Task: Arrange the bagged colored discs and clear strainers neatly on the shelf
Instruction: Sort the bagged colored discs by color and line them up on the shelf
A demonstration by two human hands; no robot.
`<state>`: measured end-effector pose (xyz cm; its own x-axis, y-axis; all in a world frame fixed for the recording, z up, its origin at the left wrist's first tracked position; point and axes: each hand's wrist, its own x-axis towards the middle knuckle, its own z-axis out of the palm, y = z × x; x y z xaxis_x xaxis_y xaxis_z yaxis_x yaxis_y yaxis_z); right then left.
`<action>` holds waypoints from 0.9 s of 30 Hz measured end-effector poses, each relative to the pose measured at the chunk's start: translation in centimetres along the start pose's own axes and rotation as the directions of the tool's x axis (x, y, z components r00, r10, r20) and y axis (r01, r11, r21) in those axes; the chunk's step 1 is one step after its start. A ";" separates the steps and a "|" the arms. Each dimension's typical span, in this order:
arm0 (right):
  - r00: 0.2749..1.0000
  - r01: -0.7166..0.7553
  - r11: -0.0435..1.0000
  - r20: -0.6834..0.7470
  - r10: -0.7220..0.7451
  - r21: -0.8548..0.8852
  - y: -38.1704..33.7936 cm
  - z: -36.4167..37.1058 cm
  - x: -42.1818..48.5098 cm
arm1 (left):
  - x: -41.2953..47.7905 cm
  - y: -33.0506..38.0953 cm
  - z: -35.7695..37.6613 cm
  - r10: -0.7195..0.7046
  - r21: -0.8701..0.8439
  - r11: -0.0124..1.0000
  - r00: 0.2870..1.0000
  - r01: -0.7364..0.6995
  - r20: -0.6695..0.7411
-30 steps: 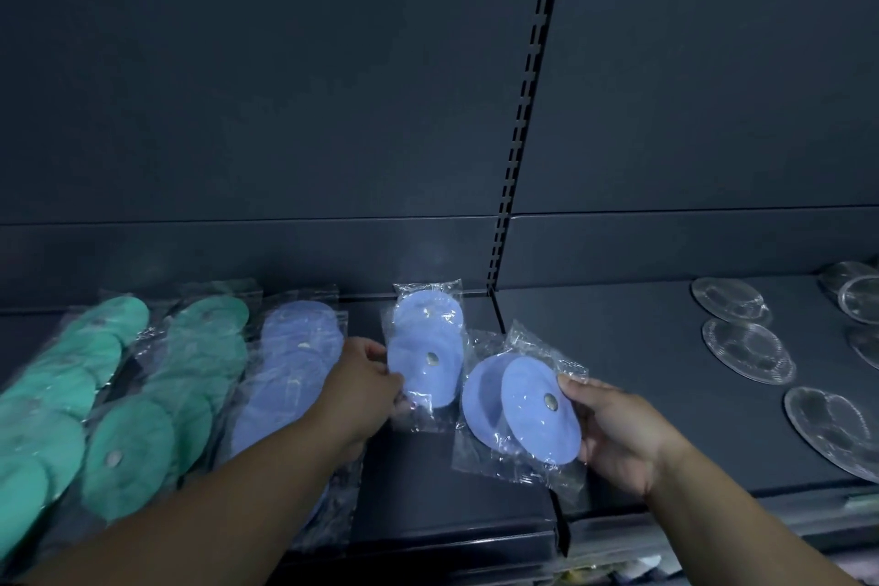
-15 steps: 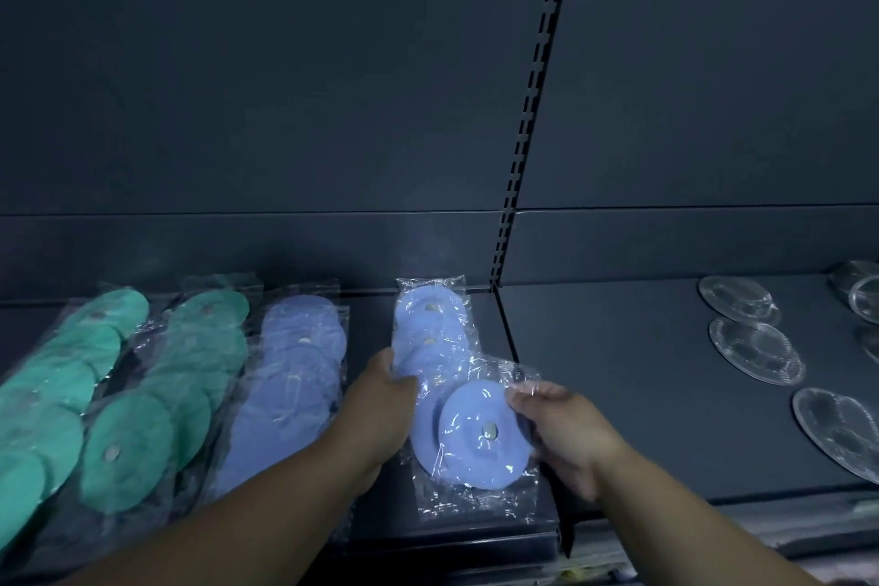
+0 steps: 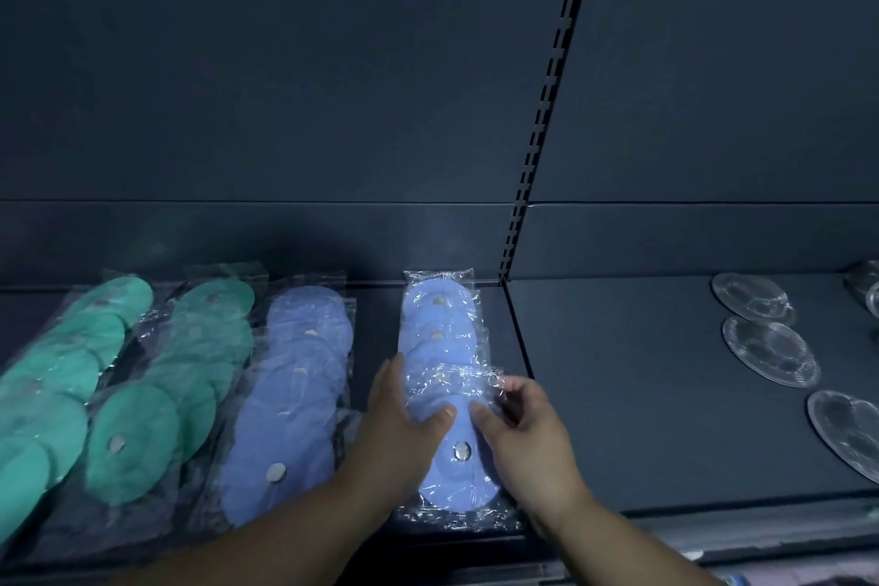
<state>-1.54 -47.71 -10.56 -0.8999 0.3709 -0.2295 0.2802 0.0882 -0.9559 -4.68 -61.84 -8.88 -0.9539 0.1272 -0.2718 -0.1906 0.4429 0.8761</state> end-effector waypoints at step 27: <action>0.984 0.077 0.988 0.169 -0.054 -0.135 1.4 0.1 -0.1 | 0.0 -1.0 1.7 0.066 0.035 0.997 0.998 -0.066 0.003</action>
<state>-1.08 -47.71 -11.85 -0.9572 0.2036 -0.2055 0.2524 0.2406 -0.9372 -4.12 -60.75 -10.45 -0.9636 0.1590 -0.2148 -0.1190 0.4645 0.8775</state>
